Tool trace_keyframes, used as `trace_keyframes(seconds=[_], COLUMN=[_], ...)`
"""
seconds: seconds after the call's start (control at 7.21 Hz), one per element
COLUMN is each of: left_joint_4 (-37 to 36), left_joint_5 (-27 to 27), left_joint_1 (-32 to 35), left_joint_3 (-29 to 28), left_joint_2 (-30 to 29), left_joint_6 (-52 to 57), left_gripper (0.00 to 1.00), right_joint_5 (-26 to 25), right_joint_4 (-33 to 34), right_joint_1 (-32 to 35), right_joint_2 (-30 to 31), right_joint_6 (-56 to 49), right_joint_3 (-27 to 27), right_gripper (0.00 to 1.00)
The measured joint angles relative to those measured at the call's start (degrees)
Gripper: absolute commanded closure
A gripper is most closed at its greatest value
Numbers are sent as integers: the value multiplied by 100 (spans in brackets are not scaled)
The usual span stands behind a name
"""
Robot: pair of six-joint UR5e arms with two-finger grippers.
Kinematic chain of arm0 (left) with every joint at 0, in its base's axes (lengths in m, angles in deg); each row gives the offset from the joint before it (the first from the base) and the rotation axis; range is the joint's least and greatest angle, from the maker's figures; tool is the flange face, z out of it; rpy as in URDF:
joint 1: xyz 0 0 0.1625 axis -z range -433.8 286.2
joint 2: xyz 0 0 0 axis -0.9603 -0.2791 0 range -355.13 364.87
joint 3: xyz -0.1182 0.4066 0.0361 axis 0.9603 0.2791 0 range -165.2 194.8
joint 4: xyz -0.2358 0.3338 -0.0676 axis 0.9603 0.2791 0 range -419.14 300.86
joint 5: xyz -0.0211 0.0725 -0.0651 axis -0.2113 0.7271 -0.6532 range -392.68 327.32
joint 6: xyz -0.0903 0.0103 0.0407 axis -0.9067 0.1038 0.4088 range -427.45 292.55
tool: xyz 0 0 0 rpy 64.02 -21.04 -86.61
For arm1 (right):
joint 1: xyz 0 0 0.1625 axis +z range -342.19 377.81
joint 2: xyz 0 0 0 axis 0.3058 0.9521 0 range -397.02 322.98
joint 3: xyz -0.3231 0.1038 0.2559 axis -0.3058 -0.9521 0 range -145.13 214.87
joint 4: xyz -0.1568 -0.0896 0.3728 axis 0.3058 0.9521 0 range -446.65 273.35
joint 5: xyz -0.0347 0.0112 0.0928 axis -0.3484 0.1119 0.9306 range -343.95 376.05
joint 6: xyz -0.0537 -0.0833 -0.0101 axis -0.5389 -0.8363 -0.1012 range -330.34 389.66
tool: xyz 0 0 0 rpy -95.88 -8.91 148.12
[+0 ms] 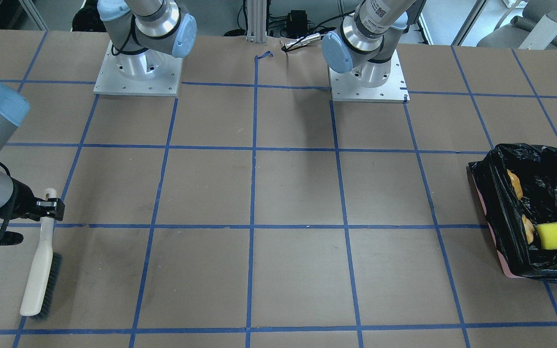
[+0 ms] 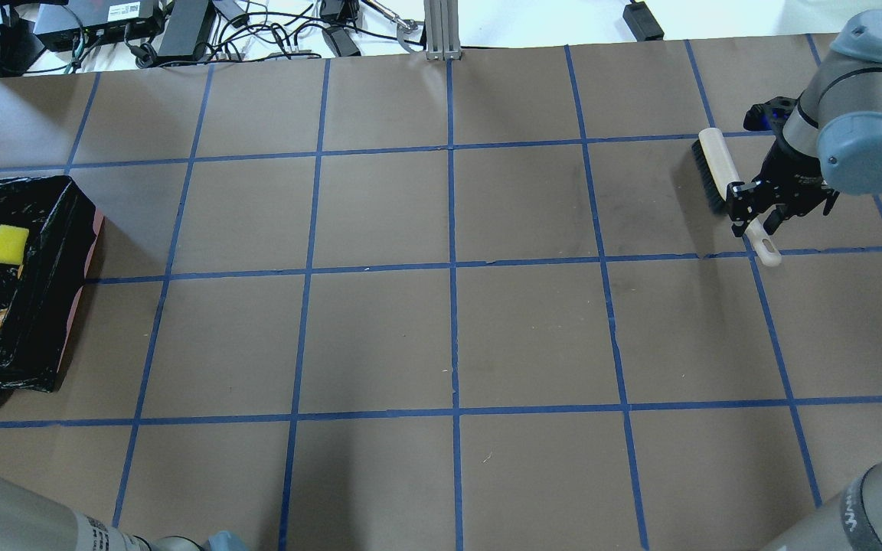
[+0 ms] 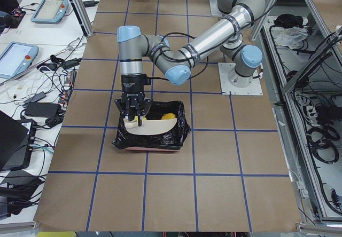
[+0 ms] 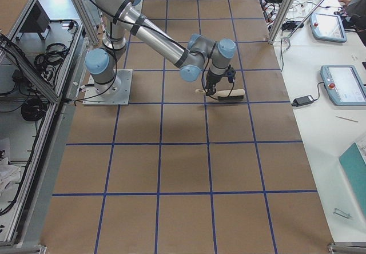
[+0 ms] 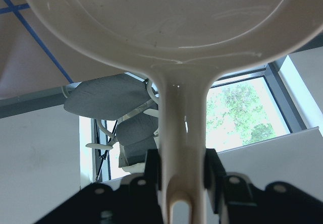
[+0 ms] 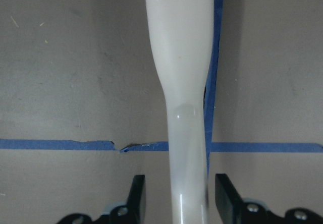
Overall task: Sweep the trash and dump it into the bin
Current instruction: 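Tip the dustpan over the black bin with the left gripper to dump the items, then bring the empty dustpan back with the left gripper while the right releases the brush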
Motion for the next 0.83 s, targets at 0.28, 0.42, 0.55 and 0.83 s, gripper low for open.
trace_keyframes(seconds=[0.28, 0.42, 0.55, 0.83], left_joint_4=[73, 343, 784, 1617], left_joint_5=[-236, -678, -1209, -2120], left_joint_1=[46, 57, 66, 100], left_joint_3=[44, 21, -10, -65], left_joint_2=[151, 327, 516, 777], left_joint_6=[62, 101, 101, -184], left_gripper=[100, 100, 100, 100], right_joint_5=[13, 13, -17, -95], right_joint_4=[14, 16, -3, -211], right_joint_1=[0, 0, 0, 21], right_joint_2=[0, 10, 35, 145], right_joint_6=[-5, -24, -38, -81], right_joint_3=[-18, -49, -118, -380], right_gripper=[19, 12, 10, 1])
